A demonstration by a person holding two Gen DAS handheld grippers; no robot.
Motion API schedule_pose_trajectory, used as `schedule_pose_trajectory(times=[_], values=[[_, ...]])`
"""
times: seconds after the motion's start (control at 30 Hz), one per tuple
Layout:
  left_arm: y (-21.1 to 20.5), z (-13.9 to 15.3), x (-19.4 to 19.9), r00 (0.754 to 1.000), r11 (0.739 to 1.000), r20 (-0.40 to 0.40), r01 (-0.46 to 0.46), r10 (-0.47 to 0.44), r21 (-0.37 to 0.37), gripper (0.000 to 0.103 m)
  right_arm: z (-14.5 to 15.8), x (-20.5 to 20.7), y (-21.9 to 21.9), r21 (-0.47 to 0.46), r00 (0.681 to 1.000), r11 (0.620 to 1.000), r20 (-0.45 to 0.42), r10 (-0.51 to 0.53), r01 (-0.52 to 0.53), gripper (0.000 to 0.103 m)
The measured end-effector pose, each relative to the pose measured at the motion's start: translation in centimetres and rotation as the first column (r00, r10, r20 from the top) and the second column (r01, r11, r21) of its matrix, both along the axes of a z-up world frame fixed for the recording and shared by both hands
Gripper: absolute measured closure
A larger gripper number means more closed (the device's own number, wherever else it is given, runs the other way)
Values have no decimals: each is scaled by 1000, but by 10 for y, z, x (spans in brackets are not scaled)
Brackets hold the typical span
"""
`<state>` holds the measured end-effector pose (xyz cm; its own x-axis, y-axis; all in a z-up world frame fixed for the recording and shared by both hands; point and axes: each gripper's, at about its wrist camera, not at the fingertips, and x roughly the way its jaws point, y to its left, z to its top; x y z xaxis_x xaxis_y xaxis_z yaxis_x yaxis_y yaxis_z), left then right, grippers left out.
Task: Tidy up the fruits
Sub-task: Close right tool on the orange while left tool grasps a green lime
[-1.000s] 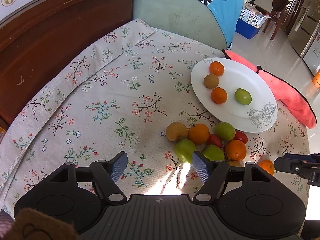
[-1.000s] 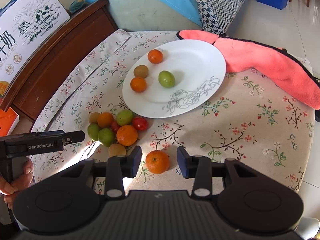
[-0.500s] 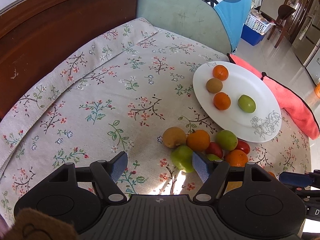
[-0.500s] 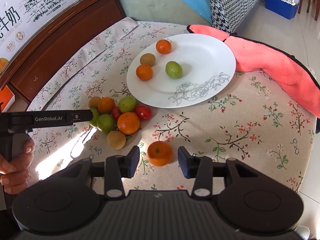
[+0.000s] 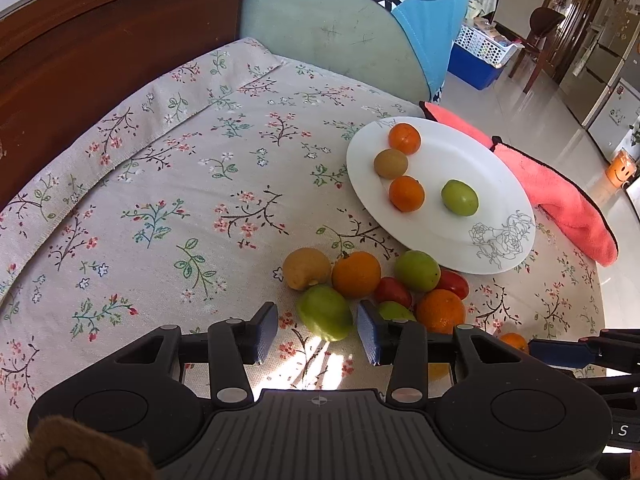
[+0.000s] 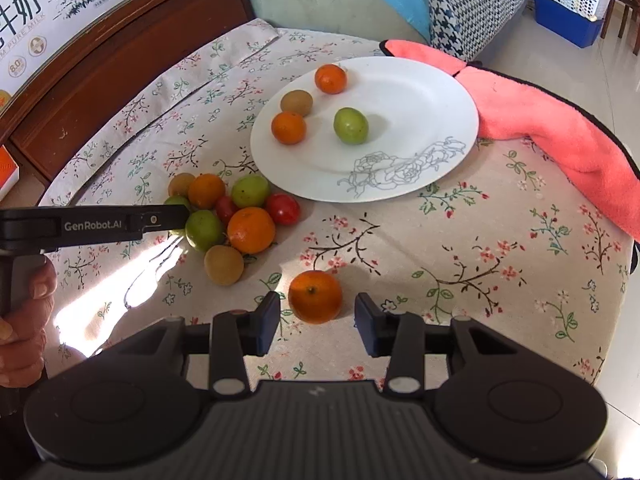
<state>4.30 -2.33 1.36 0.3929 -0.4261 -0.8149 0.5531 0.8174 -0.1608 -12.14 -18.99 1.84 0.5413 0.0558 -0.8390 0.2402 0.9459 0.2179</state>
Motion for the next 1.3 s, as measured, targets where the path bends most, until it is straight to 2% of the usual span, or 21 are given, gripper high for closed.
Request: schedule_pose_trajectory(times=[0.13, 0.23, 0.67, 0.93, 1.3], values=[[0, -5, 2, 1000, 1000, -12, -14, 14, 4, 64, -1, 1, 1, -6, 1000, 1000, -1, 9, -9, 67], [0, -6, 2, 1000, 1000, -22, -6, 5, -2, 77, -2, 1, 2, -9, 1000, 1000, -6, 10, -10, 70], [0, 0, -6, 1000, 1000, 4, 18, -18, 9, 78, 1, 0, 1, 6, 1000, 1000, 9, 12, -12, 73], [2, 11, -9, 999, 1000, 40, 22, -22, -1, 78, 11, 0, -1, 30, 999, 1000, 51, 5, -7, 73], [-4, 35, -14, 989, 999, 142, 37, -35, -11, 78, 36, -3, -20, 62, 988, 996, 136, -72, 64, 73]])
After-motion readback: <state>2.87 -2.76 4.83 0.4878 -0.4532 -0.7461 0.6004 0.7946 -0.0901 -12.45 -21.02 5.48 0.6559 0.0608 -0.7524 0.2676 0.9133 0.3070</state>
